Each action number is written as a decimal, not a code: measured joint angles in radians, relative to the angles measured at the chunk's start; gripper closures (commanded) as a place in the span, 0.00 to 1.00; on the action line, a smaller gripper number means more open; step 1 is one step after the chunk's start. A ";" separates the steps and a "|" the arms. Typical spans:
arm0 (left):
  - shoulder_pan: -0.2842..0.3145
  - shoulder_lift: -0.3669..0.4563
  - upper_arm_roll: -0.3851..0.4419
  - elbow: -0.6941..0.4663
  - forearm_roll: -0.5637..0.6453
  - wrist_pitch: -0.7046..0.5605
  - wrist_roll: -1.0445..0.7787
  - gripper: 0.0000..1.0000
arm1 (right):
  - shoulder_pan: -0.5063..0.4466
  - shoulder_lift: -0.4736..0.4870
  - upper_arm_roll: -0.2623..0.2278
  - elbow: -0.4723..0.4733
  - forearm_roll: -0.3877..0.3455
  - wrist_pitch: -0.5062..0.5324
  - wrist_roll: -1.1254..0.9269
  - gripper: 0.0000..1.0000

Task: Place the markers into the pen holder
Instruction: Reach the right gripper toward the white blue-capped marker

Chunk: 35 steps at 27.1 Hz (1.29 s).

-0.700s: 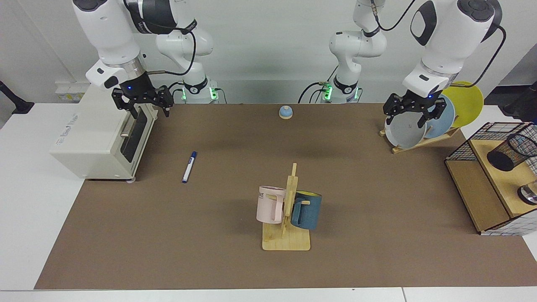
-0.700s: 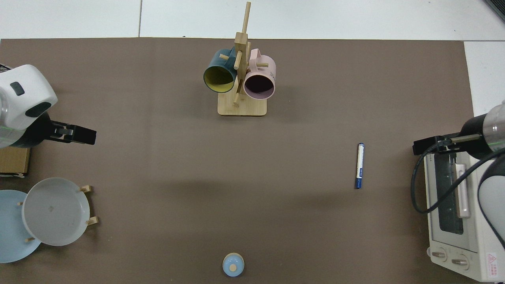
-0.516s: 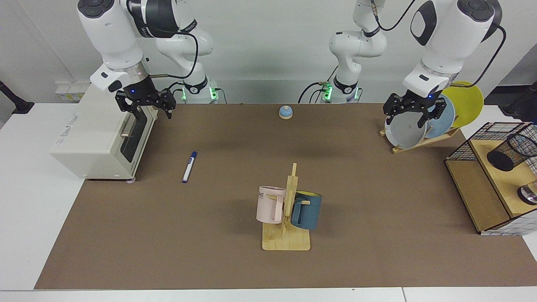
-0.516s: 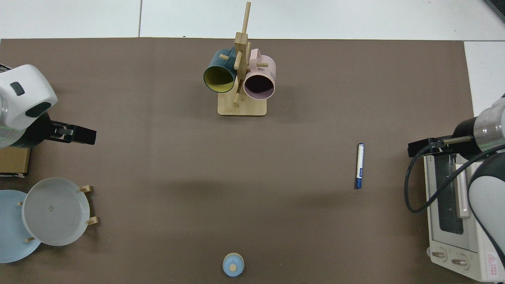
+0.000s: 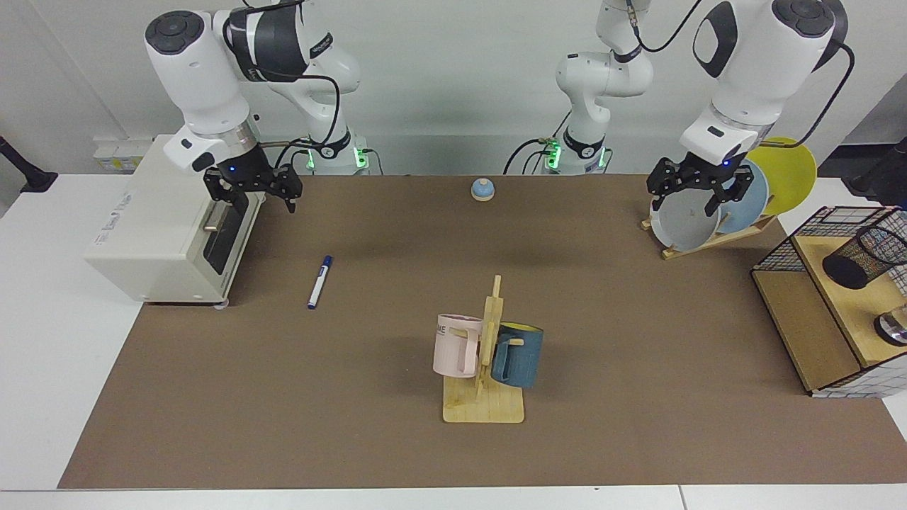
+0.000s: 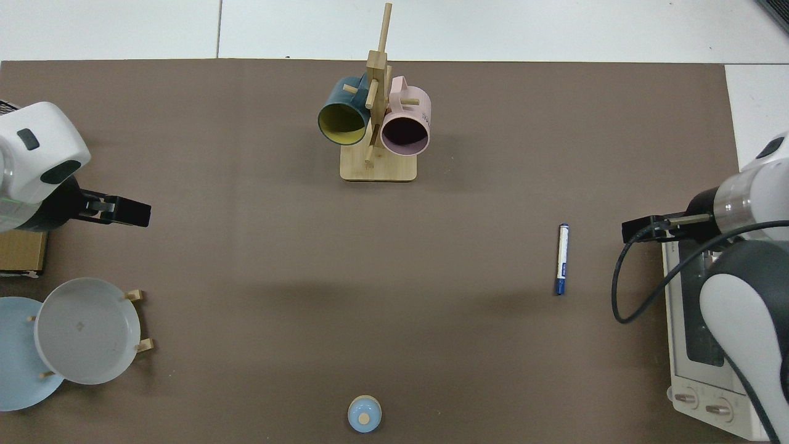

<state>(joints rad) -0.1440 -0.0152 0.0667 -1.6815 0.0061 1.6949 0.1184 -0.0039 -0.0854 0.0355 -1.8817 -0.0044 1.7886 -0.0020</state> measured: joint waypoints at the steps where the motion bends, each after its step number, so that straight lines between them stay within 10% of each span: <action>1: 0.000 0.000 0.000 -0.001 0.000 0.000 0.000 0.00 | 0.000 0.002 0.000 -0.011 0.000 0.015 0.002 0.00; 35: 0.000 0.000 0.000 -0.026 -0.012 -0.003 0.000 0.00 | 0.050 0.280 0.001 -0.163 -0.020 0.409 0.192 0.02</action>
<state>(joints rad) -0.1440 -0.0153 0.0670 -1.7075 -0.0060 1.6915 0.1184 0.0457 0.1950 0.0360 -2.0450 -0.0242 2.1976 0.1902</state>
